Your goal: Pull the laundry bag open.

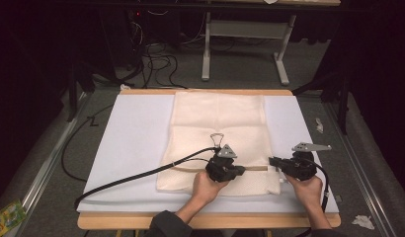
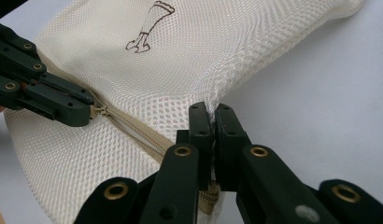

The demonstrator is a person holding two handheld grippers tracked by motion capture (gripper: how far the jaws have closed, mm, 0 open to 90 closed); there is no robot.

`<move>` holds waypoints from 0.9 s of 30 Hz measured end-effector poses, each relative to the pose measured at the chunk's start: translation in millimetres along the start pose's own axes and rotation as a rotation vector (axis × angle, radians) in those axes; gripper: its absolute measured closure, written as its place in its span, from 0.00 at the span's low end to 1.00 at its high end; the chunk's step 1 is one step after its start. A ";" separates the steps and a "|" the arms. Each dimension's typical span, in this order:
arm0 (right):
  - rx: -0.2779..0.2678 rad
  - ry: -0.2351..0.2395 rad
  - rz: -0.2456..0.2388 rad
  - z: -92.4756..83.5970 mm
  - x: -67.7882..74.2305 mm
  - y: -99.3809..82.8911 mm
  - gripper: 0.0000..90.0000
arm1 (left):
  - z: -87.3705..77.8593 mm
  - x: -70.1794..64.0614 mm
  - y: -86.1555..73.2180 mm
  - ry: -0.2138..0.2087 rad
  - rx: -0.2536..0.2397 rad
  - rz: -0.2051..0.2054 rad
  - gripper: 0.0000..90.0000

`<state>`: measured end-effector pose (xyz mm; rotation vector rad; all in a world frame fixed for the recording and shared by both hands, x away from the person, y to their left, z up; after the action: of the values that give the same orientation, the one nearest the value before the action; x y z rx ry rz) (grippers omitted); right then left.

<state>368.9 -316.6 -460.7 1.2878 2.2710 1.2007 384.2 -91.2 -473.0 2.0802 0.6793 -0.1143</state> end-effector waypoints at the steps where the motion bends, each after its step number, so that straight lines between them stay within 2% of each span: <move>1: 0.002 0.000 0.000 0.2 -0.2 -0.4 0.98 | -0.2 -0.4 0.0 0.000 -0.001 0.001 0.97; 5: 0.010 0.002 -0.002 0.3 0.6 -0.9 0.98 | -2.2 -1.3 -0.9 0.004 0.003 0.014 0.97; 12: 0.005 0.011 -0.001 1.4 0.4 -2.0 0.98 | -5.7 0.9 -3.5 -0.006 -0.008 -0.005 0.97; 15: 0.005 0.012 -0.002 1.8 1.7 -1.9 0.98 | -6.8 0.7 -4.6 0.000 -0.004 0.004 0.97; 24: 0.021 -0.012 -0.019 2.7 1.0 -3.3 0.98 | -13.1 6.9 -7.3 0.003 -0.004 -0.011 0.97; 27: 0.022 -0.015 -0.019 2.6 2.0 -2.6 0.98 | -14.4 5.9 -7.8 0.005 -0.001 -0.001 0.97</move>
<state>367.7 -314.3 -464.0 1.2756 2.2863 1.1590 382.7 -73.8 -472.5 2.0799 0.6832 -0.1086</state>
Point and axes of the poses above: each handheld gripper's, and its own axes: z roughly forward along the jaws, y roughly out of its top, x roughly to its left, the point moved 4 cm from there along z, roughly forward along the jaws, and after that the axes turned 6 degrees about -z, right-handed, at the moved point
